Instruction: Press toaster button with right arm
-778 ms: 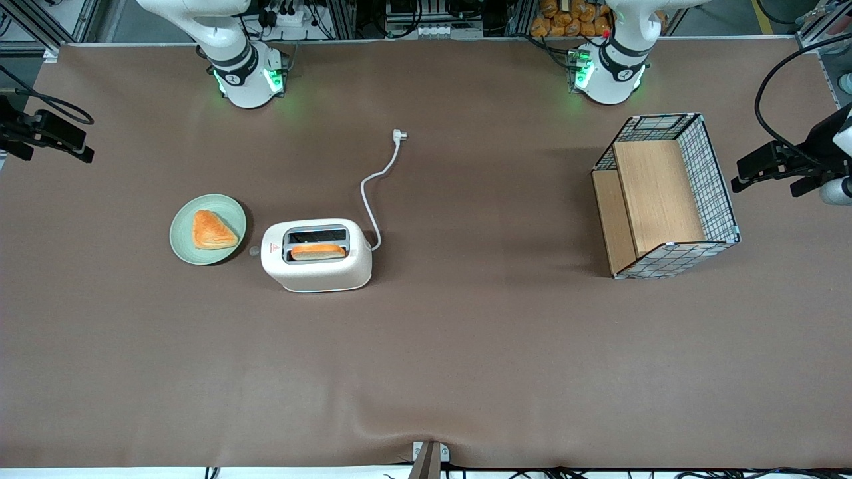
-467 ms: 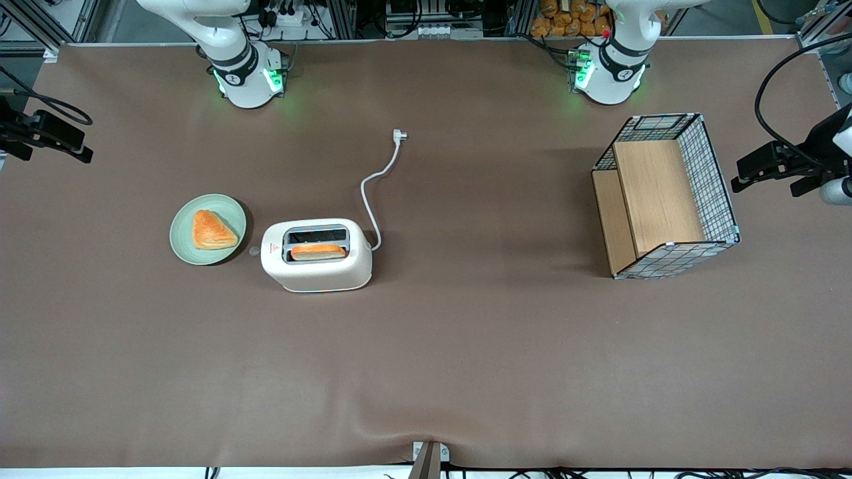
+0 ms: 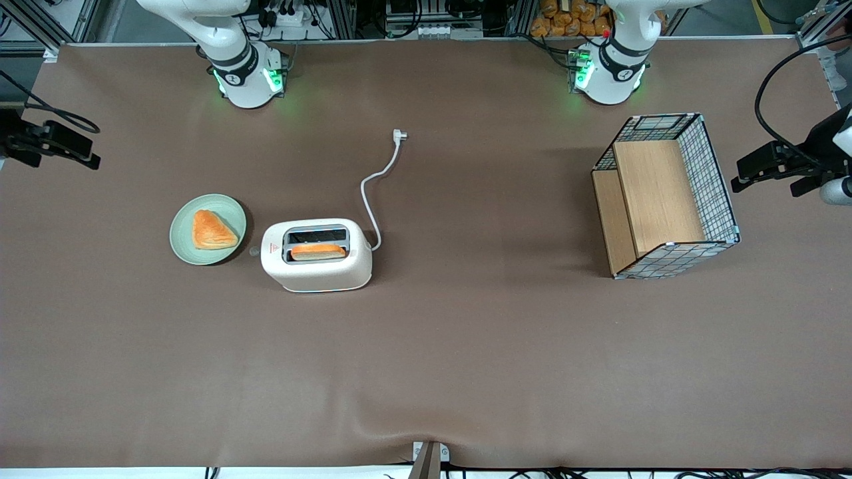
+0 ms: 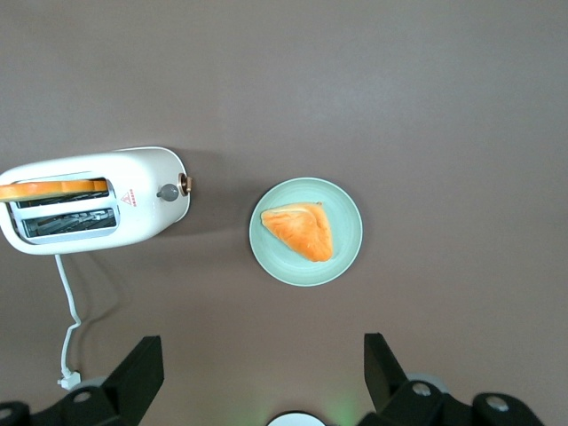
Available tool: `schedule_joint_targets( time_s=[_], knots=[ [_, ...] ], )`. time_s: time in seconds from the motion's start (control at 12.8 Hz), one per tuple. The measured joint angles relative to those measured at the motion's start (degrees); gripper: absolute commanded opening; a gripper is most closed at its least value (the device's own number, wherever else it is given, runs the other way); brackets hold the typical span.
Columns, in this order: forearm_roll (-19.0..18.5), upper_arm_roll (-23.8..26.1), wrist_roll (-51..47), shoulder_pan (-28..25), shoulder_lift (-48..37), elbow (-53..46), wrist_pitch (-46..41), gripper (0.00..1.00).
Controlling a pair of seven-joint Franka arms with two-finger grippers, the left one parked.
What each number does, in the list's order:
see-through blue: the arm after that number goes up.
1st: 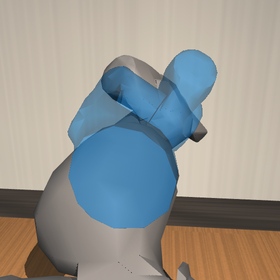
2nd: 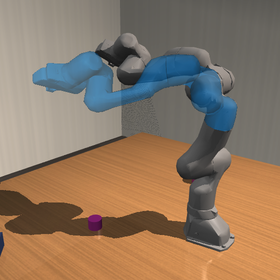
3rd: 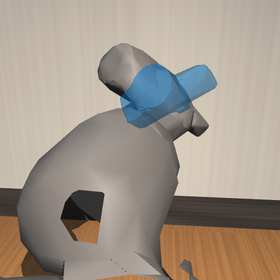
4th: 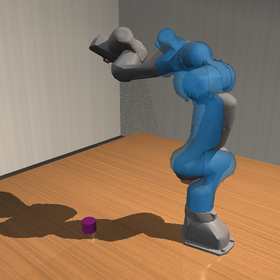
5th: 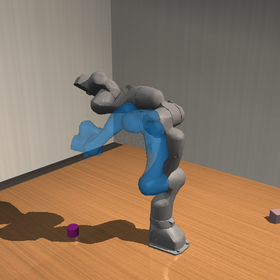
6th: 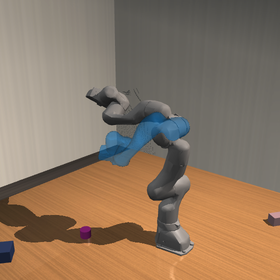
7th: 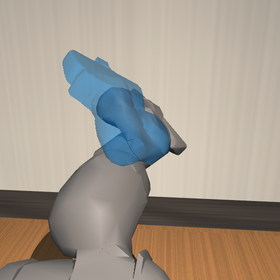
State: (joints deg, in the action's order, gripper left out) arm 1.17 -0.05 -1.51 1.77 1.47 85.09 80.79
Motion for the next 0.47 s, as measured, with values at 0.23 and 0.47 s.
schedule_joint_targets(
  time_s=[0.23,0.47],
  knots=[
    [4.4,0.1,-0.2,0.0,2.9,0.5,0.0,0.91],
    [8.6,-0.1,-0.4,0.6,6.3,2.7,1.6,0.41]
  ],
)
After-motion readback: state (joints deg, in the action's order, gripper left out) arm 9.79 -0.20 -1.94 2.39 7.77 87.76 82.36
